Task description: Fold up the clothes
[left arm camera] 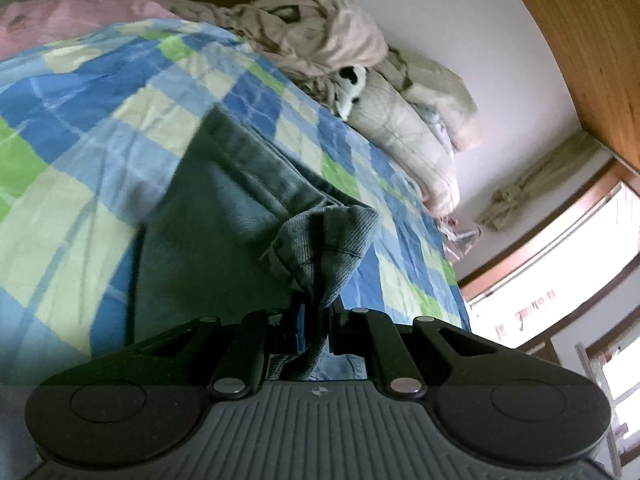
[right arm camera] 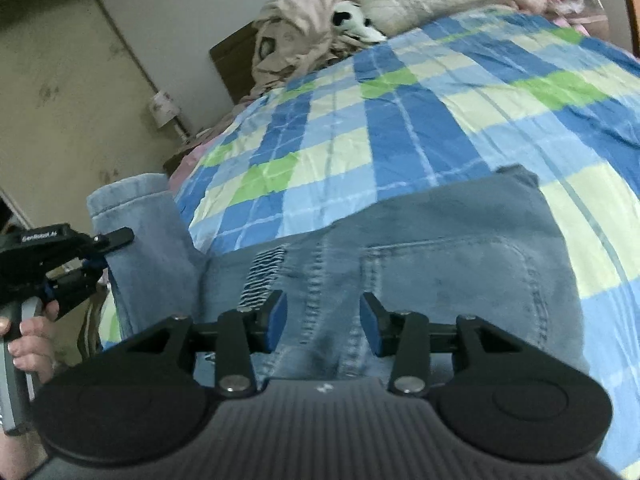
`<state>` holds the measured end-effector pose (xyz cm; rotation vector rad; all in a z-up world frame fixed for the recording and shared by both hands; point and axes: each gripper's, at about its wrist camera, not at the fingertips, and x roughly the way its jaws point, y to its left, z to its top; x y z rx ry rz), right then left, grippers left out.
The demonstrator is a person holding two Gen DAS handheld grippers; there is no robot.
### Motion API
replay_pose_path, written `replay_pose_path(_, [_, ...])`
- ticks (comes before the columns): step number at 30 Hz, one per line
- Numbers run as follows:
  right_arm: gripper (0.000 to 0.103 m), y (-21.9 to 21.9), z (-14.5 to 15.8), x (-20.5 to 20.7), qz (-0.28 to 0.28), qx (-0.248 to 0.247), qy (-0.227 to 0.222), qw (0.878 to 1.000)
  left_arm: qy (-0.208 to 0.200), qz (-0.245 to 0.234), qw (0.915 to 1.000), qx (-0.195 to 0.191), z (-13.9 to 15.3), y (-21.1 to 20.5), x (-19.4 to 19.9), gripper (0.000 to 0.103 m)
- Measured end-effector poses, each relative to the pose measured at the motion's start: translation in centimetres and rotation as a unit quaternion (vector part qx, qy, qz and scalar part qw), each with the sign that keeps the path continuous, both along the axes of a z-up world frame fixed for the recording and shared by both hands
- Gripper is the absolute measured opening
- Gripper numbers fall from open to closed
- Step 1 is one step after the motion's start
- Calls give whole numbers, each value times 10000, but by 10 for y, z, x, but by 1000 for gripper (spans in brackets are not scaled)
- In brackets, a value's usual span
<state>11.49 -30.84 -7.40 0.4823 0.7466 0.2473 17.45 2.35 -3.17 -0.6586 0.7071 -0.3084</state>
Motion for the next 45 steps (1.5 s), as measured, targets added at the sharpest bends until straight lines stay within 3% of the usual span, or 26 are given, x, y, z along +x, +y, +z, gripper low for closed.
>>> replay_pose_path(11, [45,-32,-7,-10,-316,408,183,9985,38,-548,9985,85,7,-56,9,13])
replay_pose_path(15, [46,-50,-16,-10,-490,1050,410,9924,-50,-806,9967,126,16,-76,12,13])
replay_pose_path(20, [49,-66,-10,-14,-602,1431,372,9872,-242,-1260,9916,169,29,-108,11,14])
replay_pose_path(24, [53,-82,-16,-15,-763,2392,500,9667,-298,-1616,9862,196,29,-134,1,14])
replay_pose_path(27, [60,-93,-26,-17,-924,3268,565,9389,-261,-1892,9807,415,21,-149,-8,14])
replay_pose_path(30, [70,-103,-40,-18,-1133,4137,719,9005,-164,-2296,9699,794,4,-168,-21,14])
replay_pose_path(32, [73,-105,-48,-15,-1142,4386,878,8870,-101,-2531,9622,999,-7,-176,-26,14])
replay_pose_path(38, [80,-103,-65,-9,-1103,4621,1342,8696,80,-2903,9455,1471,-40,-184,-39,15])
replay_pose_path(41, [83,-101,-73,-3,-1046,4686,1478,8647,94,-2951,9438,1485,-46,-179,-43,15])
replay_pose_path(45, [87,-95,-78,10,-884,4673,1576,8655,23,-2876,9502,1198,-37,-164,-50,15])
